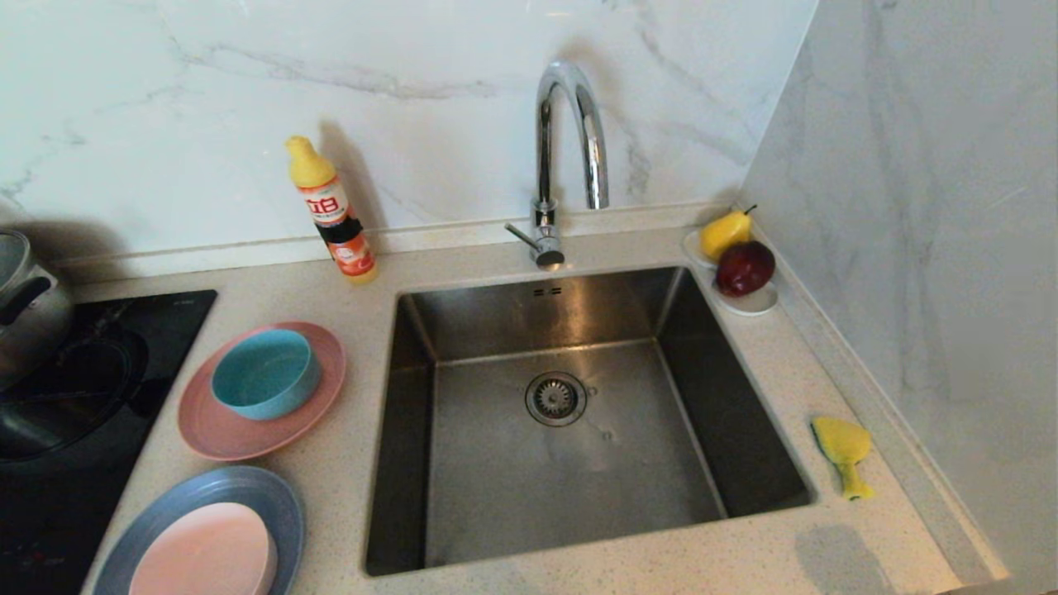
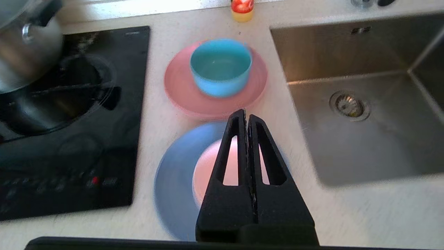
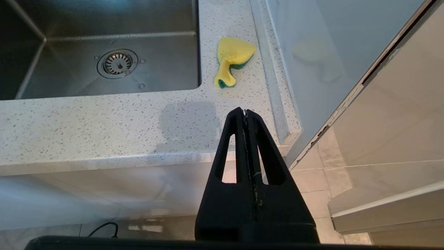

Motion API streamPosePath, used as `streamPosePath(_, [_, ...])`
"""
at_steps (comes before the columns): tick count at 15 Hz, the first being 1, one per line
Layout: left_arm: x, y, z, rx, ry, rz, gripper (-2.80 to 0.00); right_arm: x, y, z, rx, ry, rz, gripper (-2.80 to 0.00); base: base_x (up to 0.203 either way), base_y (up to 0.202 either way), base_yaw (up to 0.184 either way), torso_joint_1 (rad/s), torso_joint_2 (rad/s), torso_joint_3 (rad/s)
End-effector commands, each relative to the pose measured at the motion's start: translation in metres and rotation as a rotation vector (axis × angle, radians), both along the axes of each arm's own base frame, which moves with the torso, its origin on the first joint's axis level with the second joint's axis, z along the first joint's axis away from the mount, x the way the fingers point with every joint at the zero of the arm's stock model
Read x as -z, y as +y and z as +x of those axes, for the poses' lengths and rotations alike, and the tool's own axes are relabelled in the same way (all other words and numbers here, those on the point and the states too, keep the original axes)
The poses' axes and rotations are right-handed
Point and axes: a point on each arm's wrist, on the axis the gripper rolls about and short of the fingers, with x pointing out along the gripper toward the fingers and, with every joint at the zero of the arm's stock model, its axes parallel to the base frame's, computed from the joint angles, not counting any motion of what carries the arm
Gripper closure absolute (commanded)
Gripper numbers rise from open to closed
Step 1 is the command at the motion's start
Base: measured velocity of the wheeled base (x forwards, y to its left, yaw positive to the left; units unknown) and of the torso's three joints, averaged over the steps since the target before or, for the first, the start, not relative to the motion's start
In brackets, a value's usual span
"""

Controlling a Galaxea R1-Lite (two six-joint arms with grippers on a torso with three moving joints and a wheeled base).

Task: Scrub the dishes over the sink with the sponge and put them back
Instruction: Grab the dish soap

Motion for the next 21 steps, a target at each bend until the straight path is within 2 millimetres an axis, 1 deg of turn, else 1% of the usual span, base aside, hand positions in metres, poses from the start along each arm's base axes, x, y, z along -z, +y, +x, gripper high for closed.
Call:
streamPosePath(1, [-0.022,0.001,0.062,-0.003,0.188,-0.034,0.0,0.0,0.0,0.0,0.0,-0.001,0.0,0.0,0.0,0.0,0.0,0.0,0.0,0.0])
streamPosePath(3, [-0.029,0.002,0.113,-0.009,0.245,-0.056,0.0,0.0,0.0,0.0,-0.002,-0.001,0.0,0.0,0.0,0.0,0.0,0.0,0.0,0.0])
streamPosePath(5, [-0.023,0.004,0.162,-0.041,0.277,-0.062,0.0,0.0,0.0,0.0,-0.002,-0.001,-0.001,0.0,0.0,0.0,0.0,0.0,0.0,0.0])
streamPosePath(6, [-0.019,0.005,0.182,-0.064,0.275,-0.059,0.0,0.0,0.0,0.0,-0.002,-0.002,0.0,0.0,0.0,0.0,0.0,0.0,0.0,0.0])
streamPosePath(8, [-0.011,0.006,0.215,-0.108,0.238,-0.056,0.0,0.0,0.0,0.0,-0.002,-0.001,0.0,0.0,0.0,0.0,0.0,0.0,0.0,0.0])
streamPosePath(9, [-0.009,0.007,0.226,-0.136,0.206,-0.057,0.0,0.0,0.0,0.0,0.0,-0.001,-0.001,0.0,0.0,0.0,0.0,0.0,0.0,0.0])
streamPosePath(10, [-0.005,0.008,0.235,-0.162,0.191,-0.057,-2.8,0.0,0.0,0.0,-0.001,-0.001,-0.001,0.0,0.0,0.0,0.0,0.0,0.0,0.0])
streamPosePath(13, [0.002,0.009,0.254,-0.196,0.159,-0.061,-2.8,0.0,0.0,0.0,0.0,-0.002,0.0,0.0,0.0,0.0,0.0,0.0,0.0,0.0])
streamPosePath(15, [0.01,0.009,0.258,-0.202,0.152,-0.065,-2.8,0.0,0.0,0.0,-0.001,-0.001,0.0,0.0,0.0,0.0,0.0,0.0,0.0,0.0])
streamPosePath(17, [0.022,0.009,0.262,-0.202,0.176,-0.071,-2.8,0.0,0.0,0.0,-0.001,-0.001,0.0,0.0,0.0,0.0,0.0,0.0,0.0,0.0])
streamPosePath(19, [0.033,0.009,0.276,-0.202,0.15,-0.084,-2.8,0.0,0.0,0.0,0.0,0.001,0.0,0.0,0.0,0.0,0.0,0.0,0.0,0.0])
streamPosePath(21, [0.043,0.01,0.294,-0.199,0.078,-0.089,-2.8,0.0,0.0,0.0,0.0,-0.001,0.0,0.0,0.0,0.0,0.0,0.0,0.0,0.0])
